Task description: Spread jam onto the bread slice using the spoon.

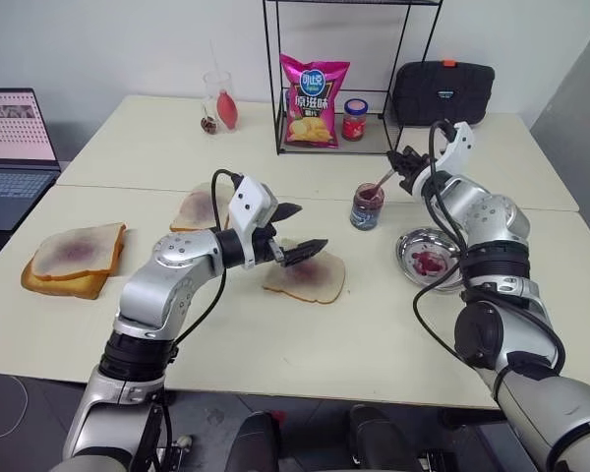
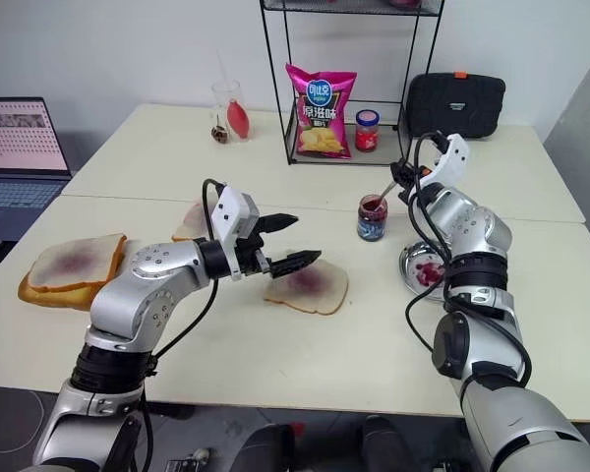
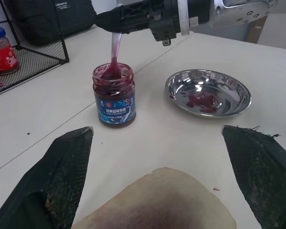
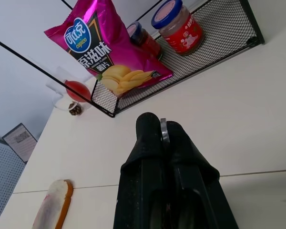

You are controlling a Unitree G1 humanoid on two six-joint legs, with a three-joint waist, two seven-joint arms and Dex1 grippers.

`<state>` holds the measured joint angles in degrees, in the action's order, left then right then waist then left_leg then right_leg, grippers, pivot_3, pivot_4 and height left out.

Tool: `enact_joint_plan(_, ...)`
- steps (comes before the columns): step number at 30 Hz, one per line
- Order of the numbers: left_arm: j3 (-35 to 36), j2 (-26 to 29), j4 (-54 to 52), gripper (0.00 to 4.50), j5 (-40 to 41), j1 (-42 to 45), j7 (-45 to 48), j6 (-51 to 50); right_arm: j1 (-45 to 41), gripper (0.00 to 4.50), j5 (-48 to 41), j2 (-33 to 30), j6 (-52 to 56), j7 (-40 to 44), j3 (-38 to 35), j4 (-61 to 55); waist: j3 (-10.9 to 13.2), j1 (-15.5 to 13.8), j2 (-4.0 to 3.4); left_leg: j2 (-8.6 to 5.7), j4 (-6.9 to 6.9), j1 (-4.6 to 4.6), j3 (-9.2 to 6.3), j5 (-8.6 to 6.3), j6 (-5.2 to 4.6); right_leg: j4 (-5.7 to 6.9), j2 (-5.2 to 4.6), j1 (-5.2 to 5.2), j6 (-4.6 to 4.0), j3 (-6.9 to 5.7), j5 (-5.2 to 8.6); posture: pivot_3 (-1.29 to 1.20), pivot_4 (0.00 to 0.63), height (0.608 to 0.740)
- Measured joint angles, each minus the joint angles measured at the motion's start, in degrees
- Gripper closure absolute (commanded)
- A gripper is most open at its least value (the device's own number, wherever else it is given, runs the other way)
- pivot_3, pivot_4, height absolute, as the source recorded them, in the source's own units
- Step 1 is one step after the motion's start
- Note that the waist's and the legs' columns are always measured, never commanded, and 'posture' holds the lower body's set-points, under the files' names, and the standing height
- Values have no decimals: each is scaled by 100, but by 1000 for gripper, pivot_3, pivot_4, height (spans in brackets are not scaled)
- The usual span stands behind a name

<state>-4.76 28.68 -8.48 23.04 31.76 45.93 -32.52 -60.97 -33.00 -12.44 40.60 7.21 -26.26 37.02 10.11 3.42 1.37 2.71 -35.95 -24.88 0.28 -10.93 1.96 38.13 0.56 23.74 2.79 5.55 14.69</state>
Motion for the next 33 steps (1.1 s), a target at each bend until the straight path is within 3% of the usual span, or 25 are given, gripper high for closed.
enact_joint_plan(17,-64,-11,232,0,-176,134,185,248,1,4476,-712,20,115,-531,-792,0,0,0,0,0,2,0,1,0,0,-2,0,0,0,1,0,0,150,740)
enact_joint_plan(24,6,22,186,0,-99,66,267,280,106,4476,-1410,186,385,-907,-1276,-397,0,7,0,1,5,0,0,0,0,-3,0,0,0,1,0,0,150,740)
enact_joint_plan(27,294,141,-84,0,-38,-282,168,264,183,4476,-1803,463,730,-1043,-1247,-1143,2,72,-3,4,13,-1,-1,0,-1,0,2,8,0,2,1,0,150,740)
enact_joint_plan(33,1127,398,-1573,0,300,-2156,-164,77,637,4476,-1828,1109,1196,-1084,29,-2788,0,169,-3,14,26,-1,-9,-1,-1,11,8,19,-10,-3,6,0,150,740)
